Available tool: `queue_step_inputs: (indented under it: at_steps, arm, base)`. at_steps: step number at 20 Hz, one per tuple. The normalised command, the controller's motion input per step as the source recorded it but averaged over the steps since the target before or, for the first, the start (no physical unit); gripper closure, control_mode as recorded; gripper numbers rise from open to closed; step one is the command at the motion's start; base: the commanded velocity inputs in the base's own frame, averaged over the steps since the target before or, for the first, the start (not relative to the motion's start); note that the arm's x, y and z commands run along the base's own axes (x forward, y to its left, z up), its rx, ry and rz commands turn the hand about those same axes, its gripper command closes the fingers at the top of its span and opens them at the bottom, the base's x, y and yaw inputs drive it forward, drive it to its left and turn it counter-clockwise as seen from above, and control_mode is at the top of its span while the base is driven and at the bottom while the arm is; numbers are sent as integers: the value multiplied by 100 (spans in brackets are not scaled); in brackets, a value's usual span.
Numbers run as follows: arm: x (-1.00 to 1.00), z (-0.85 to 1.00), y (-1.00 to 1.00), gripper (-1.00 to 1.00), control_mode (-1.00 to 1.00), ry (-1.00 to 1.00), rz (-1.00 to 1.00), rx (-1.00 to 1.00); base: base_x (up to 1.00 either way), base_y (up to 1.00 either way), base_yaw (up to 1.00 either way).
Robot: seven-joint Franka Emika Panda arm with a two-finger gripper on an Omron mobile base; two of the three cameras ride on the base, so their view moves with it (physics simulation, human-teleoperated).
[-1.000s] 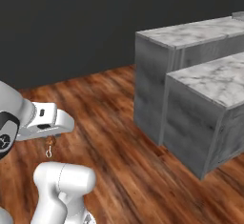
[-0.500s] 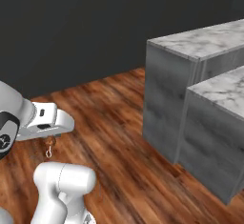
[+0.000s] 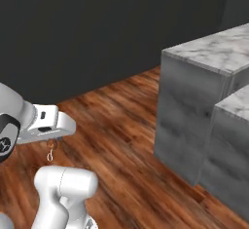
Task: Place the cold items (squash and broccoli) from the fridge in one tupperware on the dining counter. Place the warm items (kebab skewer and hot dog) in the stove area in another tupperware.
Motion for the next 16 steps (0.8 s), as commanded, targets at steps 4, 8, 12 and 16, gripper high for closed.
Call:
queue_step_inputs:
  at_steps: [4,8,12,16]
  arm:
    - [0,0,0,100,100,0,0,0]
    - [0,0,0,100,100,0,0,0]
    - [0,0,0,100,100,0,0,0]
    - [0,0,0,100,100,0,0,0]
  base:
    - [100,67,-30]
    - [100,63,-32]
    - [100,64,-34]
    - [100,65,-34]
